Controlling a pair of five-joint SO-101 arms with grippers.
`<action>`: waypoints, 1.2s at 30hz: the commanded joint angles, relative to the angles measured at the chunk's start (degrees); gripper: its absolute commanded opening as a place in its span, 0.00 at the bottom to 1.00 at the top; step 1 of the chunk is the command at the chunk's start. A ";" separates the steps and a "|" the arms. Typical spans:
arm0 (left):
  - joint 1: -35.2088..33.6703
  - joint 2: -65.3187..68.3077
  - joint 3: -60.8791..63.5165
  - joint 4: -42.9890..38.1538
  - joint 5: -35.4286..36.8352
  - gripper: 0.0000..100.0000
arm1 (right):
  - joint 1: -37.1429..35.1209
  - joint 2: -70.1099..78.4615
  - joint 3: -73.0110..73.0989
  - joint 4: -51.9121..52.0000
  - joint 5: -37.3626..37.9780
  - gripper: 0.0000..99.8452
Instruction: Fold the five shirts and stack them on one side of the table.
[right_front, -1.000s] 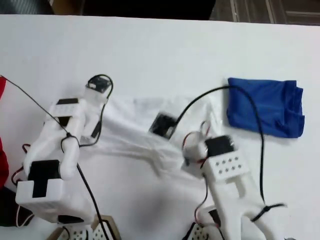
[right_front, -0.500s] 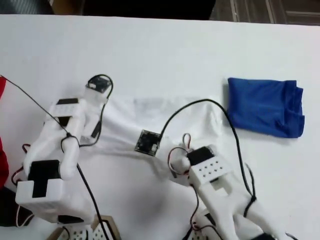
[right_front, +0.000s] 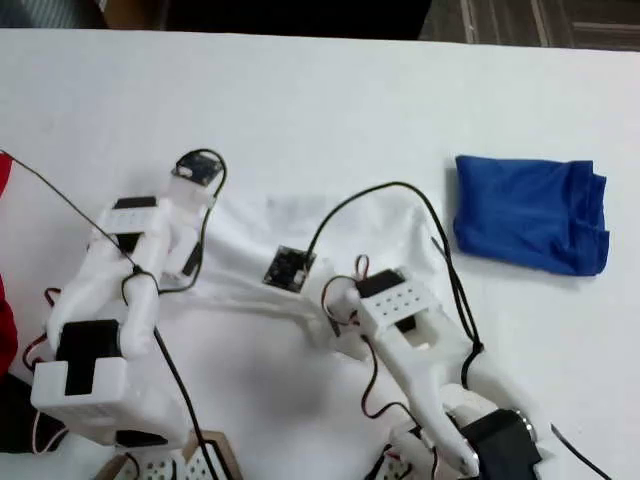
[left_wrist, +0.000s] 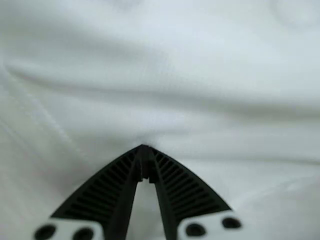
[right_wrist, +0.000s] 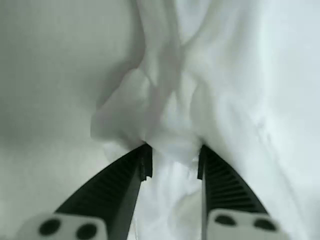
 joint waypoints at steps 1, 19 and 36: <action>-0.79 -0.79 0.22 -1.32 -0.44 0.03 | -0.48 0.31 -5.01 3.03 -0.26 0.17; -0.79 -0.79 0.22 -1.32 -0.44 0.03 | -0.48 0.22 -5.71 1.71 -0.09 0.02; -0.79 -0.79 0.13 -1.32 -0.44 0.03 | -3.47 -11.56 -12.66 22.46 0.09 0.02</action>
